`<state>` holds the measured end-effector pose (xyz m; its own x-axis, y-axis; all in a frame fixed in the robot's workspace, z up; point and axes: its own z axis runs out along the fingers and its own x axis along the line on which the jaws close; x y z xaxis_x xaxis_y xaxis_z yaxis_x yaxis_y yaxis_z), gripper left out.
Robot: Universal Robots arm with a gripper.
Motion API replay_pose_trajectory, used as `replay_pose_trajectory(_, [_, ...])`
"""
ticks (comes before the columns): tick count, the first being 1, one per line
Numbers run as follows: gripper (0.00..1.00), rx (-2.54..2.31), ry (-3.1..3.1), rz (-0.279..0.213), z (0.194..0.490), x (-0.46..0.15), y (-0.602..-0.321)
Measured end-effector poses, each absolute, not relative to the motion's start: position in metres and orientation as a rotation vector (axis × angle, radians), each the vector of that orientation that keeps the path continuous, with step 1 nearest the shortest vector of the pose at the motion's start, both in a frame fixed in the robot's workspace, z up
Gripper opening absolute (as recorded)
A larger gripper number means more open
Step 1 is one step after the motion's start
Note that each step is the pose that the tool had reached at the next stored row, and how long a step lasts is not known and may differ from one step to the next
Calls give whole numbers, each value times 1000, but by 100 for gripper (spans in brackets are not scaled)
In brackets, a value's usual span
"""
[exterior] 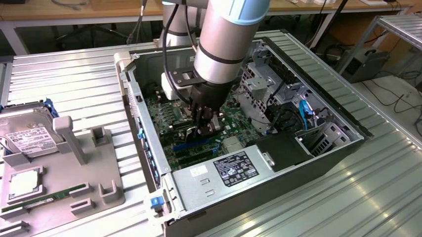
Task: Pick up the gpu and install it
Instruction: 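Insert the gpu into the slot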
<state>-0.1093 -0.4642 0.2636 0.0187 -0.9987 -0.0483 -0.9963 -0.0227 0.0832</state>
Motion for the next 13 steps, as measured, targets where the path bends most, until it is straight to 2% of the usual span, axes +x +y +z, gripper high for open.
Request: replay_pose_trajectory(13, [26,2208,-2194,-145,264,-110,-465])
